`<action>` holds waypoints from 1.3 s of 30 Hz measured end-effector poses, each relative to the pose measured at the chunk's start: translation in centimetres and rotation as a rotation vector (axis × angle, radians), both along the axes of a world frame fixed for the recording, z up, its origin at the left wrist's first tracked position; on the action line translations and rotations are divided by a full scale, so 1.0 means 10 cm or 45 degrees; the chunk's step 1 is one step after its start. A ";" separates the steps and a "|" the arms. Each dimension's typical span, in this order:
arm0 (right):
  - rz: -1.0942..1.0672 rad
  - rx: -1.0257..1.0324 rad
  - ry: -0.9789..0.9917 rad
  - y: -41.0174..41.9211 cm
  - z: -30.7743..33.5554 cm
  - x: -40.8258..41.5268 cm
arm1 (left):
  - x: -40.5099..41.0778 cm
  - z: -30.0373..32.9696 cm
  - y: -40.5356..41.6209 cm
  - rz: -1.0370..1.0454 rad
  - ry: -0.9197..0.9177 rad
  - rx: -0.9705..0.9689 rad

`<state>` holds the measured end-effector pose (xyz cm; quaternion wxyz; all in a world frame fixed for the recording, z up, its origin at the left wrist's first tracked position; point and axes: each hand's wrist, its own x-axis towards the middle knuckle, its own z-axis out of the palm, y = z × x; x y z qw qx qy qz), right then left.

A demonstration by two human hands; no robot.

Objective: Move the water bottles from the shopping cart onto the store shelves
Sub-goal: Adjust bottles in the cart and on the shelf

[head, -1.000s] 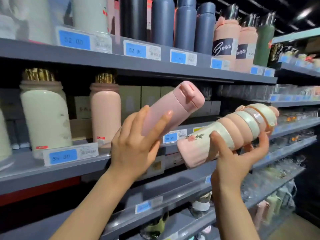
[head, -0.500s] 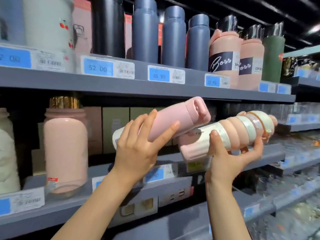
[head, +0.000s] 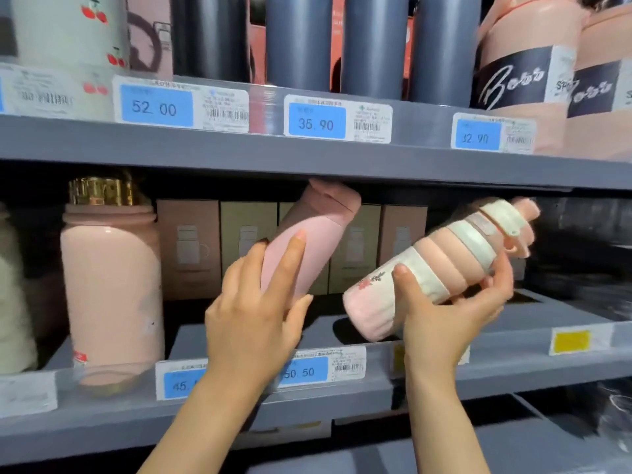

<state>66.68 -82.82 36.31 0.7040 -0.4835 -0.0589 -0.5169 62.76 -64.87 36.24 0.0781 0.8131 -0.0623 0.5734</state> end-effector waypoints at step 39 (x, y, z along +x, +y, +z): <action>-0.390 -1.024 0.064 0.55 -0.15 -0.01 | -0.14 -0.10 0.22 0.139 0.106 -0.374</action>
